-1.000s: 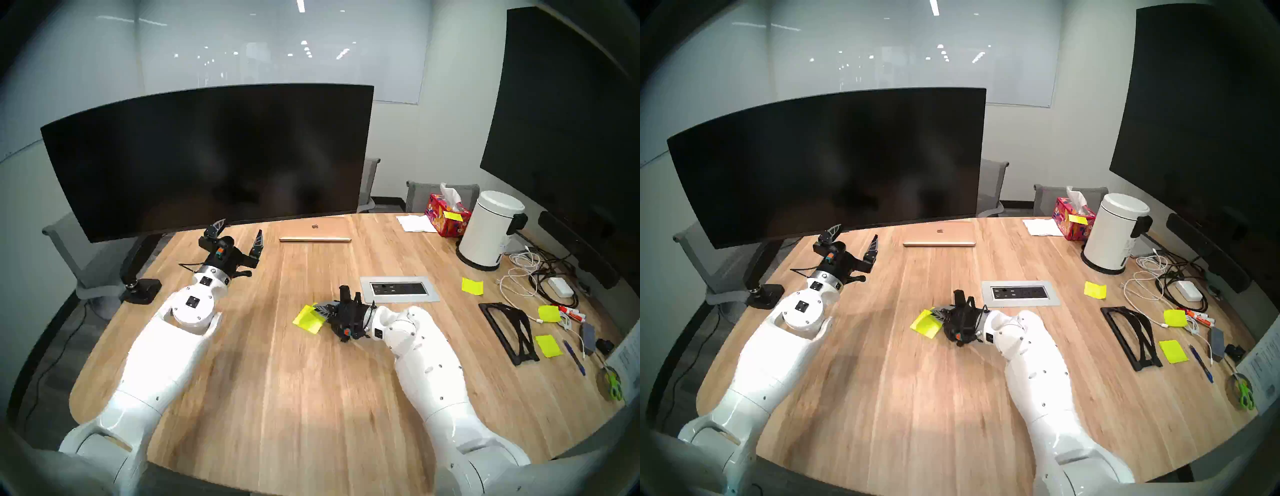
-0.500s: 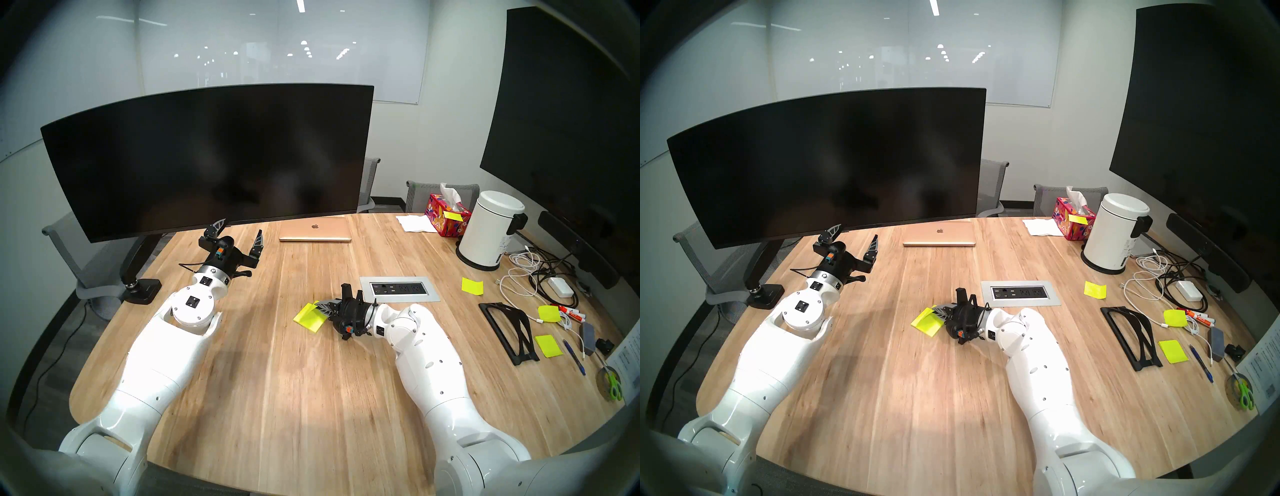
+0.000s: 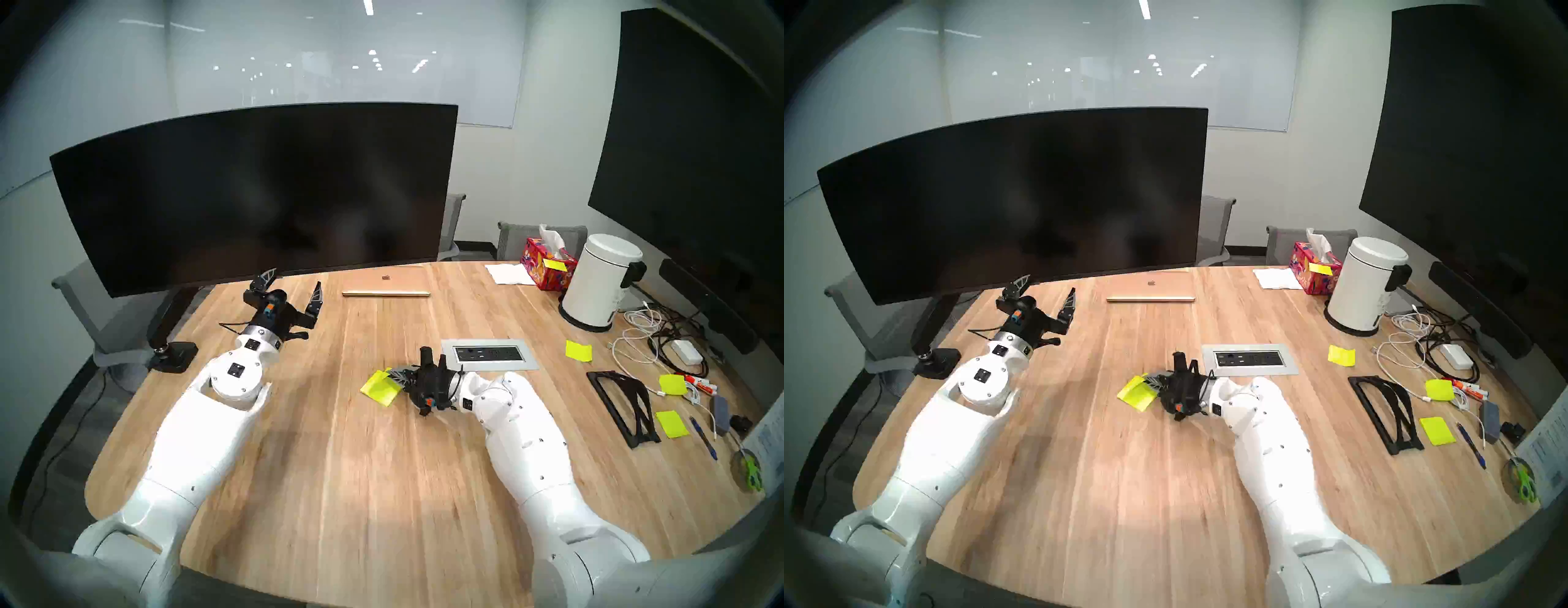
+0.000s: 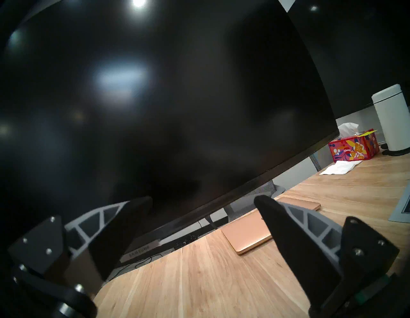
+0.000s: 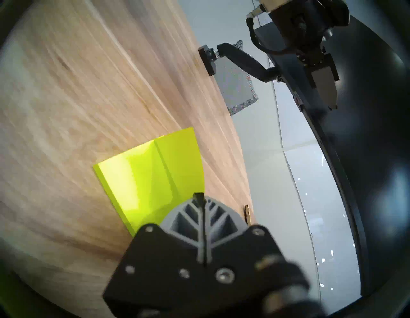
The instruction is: Peel one sticky note off the pad and stick it onto the monitor, then press it flat
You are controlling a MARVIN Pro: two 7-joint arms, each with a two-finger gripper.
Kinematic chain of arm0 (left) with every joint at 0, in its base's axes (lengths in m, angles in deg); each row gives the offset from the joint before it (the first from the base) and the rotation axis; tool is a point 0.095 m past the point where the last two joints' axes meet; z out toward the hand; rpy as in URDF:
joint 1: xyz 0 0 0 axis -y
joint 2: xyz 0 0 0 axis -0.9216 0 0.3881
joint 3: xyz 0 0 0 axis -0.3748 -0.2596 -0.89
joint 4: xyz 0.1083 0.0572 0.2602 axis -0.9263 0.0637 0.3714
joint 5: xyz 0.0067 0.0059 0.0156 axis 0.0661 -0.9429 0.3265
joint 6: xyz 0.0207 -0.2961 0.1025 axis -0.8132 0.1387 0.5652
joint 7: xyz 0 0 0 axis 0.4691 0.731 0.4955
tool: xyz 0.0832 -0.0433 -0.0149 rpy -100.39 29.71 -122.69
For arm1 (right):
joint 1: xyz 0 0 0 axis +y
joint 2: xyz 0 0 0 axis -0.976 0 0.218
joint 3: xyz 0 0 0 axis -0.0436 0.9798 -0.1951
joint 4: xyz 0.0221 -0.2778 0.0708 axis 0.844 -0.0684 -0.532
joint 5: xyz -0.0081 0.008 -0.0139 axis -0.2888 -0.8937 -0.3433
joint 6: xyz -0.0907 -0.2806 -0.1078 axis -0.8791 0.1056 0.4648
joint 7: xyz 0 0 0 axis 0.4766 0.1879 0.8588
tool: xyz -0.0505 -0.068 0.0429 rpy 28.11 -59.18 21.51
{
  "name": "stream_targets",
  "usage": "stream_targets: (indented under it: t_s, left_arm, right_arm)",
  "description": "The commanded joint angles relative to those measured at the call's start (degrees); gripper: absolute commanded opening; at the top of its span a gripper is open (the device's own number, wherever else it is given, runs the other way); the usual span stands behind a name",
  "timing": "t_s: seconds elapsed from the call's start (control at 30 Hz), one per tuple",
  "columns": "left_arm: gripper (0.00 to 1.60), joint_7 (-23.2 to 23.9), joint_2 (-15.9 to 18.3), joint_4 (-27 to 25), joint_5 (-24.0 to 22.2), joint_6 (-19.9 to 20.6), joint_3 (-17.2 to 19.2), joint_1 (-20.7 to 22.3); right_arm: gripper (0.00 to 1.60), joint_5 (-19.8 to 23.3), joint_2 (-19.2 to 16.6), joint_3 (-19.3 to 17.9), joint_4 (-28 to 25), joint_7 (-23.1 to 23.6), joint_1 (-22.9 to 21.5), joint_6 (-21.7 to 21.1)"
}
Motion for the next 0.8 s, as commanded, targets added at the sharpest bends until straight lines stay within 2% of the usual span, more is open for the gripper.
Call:
stream_targets:
  t_s: [0.0, 0.4, 0.77]
  left_arm:
    - [1.60, -0.03, -0.15, -0.75, 0.00, -0.07, 0.01, 0.54]
    - [1.60, 1.78, 1.35, -2.50, -0.13, -1.64, 0.03, -0.60]
    - [1.60, 4.21, 2.67, -7.60, -1.58, -0.98, 0.49, -4.59]
  right_arm:
    - [0.00, 0.50, -0.24, -0.38, -1.60, 1.06, 1.84, -0.21]
    - [0.00, 0.45, -0.09, -0.84, -1.68, 0.86, 2.40, 0.15]
    - [0.00, 0.33, 0.16, -0.71, -1.77, 0.71, 2.40, 0.27]
